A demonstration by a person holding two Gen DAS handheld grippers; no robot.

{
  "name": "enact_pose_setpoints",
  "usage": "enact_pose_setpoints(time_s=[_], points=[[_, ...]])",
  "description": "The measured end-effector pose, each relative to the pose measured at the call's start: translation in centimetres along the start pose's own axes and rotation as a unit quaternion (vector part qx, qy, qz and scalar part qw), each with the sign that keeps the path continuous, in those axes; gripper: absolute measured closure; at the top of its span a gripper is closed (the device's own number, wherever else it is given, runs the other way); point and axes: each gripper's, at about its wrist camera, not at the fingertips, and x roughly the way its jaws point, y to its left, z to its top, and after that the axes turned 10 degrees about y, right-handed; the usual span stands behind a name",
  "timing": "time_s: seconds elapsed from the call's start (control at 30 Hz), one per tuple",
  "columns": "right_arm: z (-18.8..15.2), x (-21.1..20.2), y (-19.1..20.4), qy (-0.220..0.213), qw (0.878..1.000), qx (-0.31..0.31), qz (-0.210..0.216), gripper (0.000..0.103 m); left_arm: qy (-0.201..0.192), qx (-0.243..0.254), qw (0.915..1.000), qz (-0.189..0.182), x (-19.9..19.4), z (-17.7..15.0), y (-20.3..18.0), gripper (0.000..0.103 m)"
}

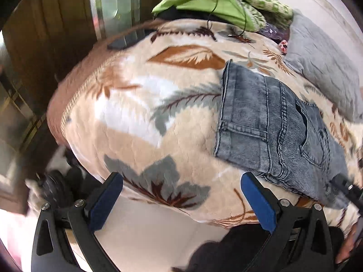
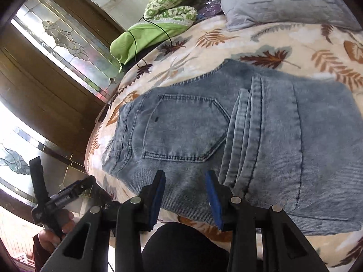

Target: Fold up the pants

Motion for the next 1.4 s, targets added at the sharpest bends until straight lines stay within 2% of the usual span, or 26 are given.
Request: enact_pose_setpoints(time_s=[0.13, 0.33, 0.4, 0.43, 0.57, 0.6, 0.73, 0.83, 1.0, 1.07, 1.2, 1.4], points=[[-0.2, 0.3, -0.4, 0.001, 1.000, 0.000, -0.002, 0.062, 0.017, -0.013, 0.9978, -0.062, 0.5, 0.0, -0.5, 0.000], [-0.2, 0.3, -0.4, -0.004, 1.000, -0.006, 0.001, 0.062, 0.054, -0.039, 0.9885, -0.136, 2.3, 1.5, -1.9, 0.000], [-0.2, 0.2, -0.4, -0.006, 1.000, -0.008, 0.007, 0.062, 0.071, -0.054, 0.9799, -0.179, 3.0, 2.2, -2.3, 0.004], [-0.2, 0.2, -0.4, -0.007, 1.000, -0.008, 0.009, 0.062, 0.077, -0.060, 0.9760, -0.195, 3.3, 2.5, -2.5, 0.011], [-0.2, -0.1, -0.9, -0.010, 1.000, 0.001, 0.021, 0.062, 0.113, -0.086, 0.9600, -0.241, 5.3, 3.4, -3.4, 0.019], [-0.2, -0.1, -1.0, -0.011, 1.000, 0.004, 0.023, 0.062, 0.123, -0.094, 0.9569, -0.246, 5.8, 3.5, -3.4, 0.024], [-0.1, -0.4, -1.4, -0.016, 0.999, 0.009, 0.035, 0.062, 0.116, -0.109, 0.9516, -0.263, 5.8, 3.9, -3.4, 0.025], [0.0, -0.4, -1.5, -0.019, 0.999, 0.009, 0.039, 0.062, 0.111, -0.119, 0.9469, -0.277, 5.8, 4.7, -3.4, 0.037], [0.0, -0.5, -1.6, -0.022, 0.999, 0.010, 0.043, 0.062, 0.106, -0.124, 0.9491, -0.270, 6.1, 4.8, -3.5, 0.040], [0.0, -0.6, -1.6, -0.026, 0.999, 0.011, 0.044, 0.062, 0.099, -0.122, 0.9528, -0.260, 6.2, 4.9, -3.7, 0.046], [-0.1, -0.4, -1.5, -0.023, 0.999, 0.008, 0.042, 0.062, 0.090, -0.125, 0.9543, -0.256, 6.2, 4.5, -3.0, 0.063], [0.0, 0.1, -0.4, -0.022, 1.000, -0.011, 0.017, 0.062, 0.072, -0.102, 0.9620, -0.243, 5.7, 4.7, -3.7, 0.078]])
